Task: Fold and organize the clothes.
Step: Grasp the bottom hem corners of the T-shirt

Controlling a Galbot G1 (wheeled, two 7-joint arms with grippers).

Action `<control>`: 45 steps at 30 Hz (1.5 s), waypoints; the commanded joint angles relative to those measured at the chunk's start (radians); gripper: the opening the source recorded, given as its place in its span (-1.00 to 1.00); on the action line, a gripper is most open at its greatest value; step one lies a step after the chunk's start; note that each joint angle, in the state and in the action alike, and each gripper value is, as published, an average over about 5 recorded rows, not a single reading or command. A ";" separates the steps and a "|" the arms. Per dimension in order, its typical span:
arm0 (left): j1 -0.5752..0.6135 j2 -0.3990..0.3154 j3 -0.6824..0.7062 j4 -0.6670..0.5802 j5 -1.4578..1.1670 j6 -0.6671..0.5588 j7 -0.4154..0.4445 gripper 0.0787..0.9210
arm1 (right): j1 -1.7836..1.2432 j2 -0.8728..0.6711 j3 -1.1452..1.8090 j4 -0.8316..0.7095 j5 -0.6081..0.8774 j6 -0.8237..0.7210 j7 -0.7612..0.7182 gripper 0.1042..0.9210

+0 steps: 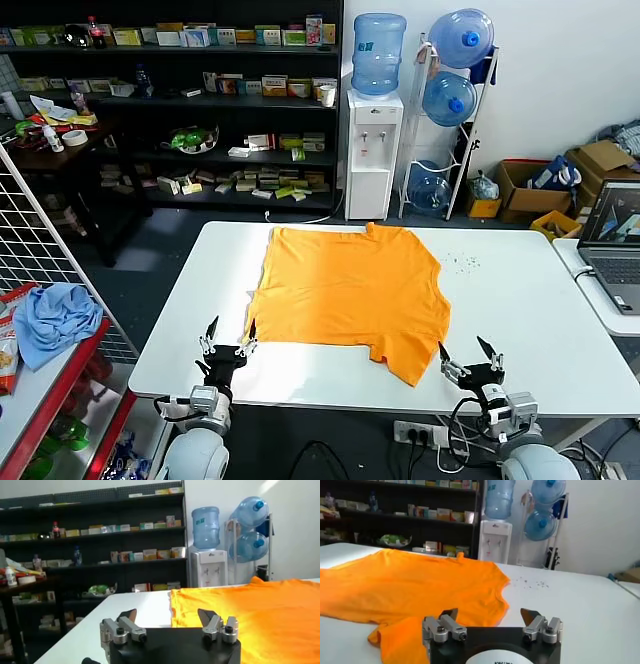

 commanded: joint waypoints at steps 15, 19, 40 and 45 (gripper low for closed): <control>-0.036 0.063 0.055 -0.050 -0.155 0.318 -0.014 0.77 | 0.075 0.031 -0.104 -0.081 0.070 -0.072 0.022 0.76; -0.041 0.063 0.055 -0.043 -0.164 0.320 -0.020 0.77 | 0.099 0.039 -0.119 -0.101 0.066 -0.079 0.025 0.76; -0.125 0.074 0.085 0.084 -0.203 0.342 -0.010 0.53 | 0.135 0.061 -0.145 -0.133 0.074 -0.115 0.051 0.30; -0.120 0.072 0.089 0.084 -0.195 0.325 -0.005 0.18 | 0.136 0.061 -0.144 -0.132 0.083 -0.126 0.064 -0.08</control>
